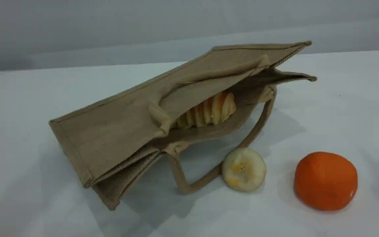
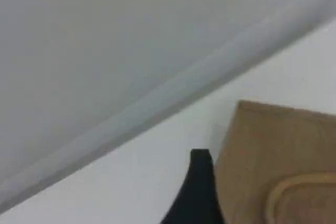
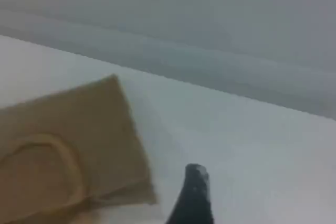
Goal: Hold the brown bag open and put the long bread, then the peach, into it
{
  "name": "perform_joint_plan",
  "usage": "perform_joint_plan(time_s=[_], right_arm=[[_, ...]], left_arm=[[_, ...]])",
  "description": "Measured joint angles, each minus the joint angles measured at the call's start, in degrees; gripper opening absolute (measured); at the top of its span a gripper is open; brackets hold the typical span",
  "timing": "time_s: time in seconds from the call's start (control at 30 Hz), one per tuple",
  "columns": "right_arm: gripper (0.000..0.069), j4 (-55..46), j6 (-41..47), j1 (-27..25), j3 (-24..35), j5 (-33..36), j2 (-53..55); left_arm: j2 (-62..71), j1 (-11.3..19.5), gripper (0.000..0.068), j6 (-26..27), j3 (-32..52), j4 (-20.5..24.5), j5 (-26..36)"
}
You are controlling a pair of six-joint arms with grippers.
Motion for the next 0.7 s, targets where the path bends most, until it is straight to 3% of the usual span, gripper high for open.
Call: perform_joint_plan(time_s=[0.13, 0.27, 0.4, 0.7], right_arm=[[0.0566, 1.8, 0.0, 2.3, 0.0, 4.0, -6.8], [0.0566, 1.8, 0.1, 5.8, 0.0, 8.8, -14.3], [0.0566, 2.9, 0.9, 8.3, 0.0, 12.4, -21.6], [0.0566, 3.1, 3.4, 8.4, 1.1, 18.4, -35.8]], left_arm=[[-4.5, 0.0, 0.0587, -4.3, 0.5, 0.4, 0.0], [-10.2, 0.0, 0.0587, -4.5, 4.0, 0.4, 0.0], [-17.4, 0.0, 0.0587, -4.5, 11.3, 0.1, 0.0], [-37.2, 0.0, 0.0587, -4.4, 33.5, -0.1, -0.1]])
